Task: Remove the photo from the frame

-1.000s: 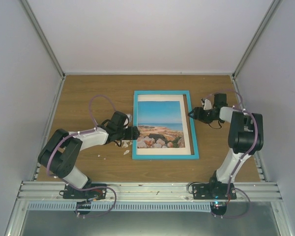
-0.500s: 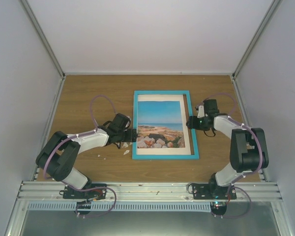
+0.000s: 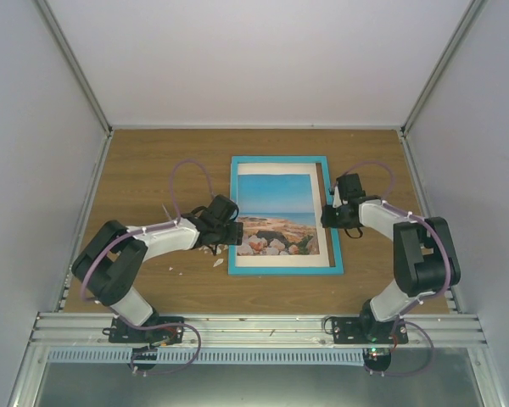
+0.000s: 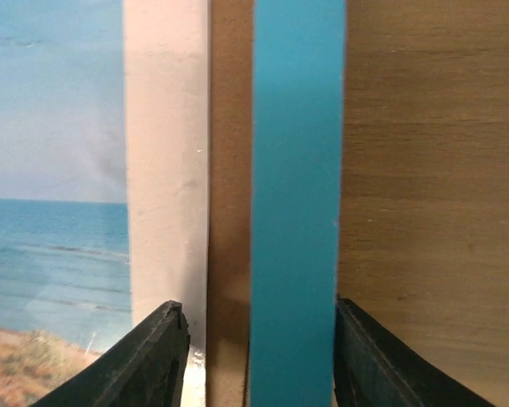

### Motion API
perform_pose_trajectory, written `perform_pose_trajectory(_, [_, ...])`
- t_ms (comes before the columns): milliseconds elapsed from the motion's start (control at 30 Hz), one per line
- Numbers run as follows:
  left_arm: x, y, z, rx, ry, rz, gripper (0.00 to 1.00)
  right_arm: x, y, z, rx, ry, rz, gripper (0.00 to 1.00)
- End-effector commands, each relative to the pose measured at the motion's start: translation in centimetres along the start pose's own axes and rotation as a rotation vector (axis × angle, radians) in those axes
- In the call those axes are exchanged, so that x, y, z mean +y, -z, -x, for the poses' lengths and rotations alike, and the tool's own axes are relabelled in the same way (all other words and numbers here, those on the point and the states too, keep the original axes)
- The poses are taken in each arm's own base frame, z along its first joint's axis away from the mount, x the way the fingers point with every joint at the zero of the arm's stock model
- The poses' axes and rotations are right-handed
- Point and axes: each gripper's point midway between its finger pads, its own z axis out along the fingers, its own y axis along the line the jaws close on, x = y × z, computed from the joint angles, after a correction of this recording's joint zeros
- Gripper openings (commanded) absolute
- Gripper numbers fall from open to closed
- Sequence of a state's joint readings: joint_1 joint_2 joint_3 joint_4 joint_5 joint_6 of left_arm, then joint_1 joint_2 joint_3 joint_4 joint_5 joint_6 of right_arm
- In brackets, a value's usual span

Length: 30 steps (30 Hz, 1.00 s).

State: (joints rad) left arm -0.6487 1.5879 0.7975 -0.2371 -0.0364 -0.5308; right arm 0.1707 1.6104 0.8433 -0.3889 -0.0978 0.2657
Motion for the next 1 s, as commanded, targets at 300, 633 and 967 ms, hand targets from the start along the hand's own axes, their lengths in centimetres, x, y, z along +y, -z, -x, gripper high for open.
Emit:
perform_pose_trajectory(300, [1.2,-1.4,-1.1,0.040,-0.039,0.094,0.48,2.9,-2.4,-2.6,0.086,0.067,-0.004,0.26])
perform_pose_trajectory(633, [5.2,1.1,-1.2,0.013,-0.010,0.183,0.40,9.0,-2.4,-2.3,0.071,0.136,0.077,0.23])
perform_pose_trajectory(967, [8.1,3.9,-0.5,-0.048,0.056,0.224,0.35,13.3,-1.9,-0.3,0.014,0.165,0.118,0.21])
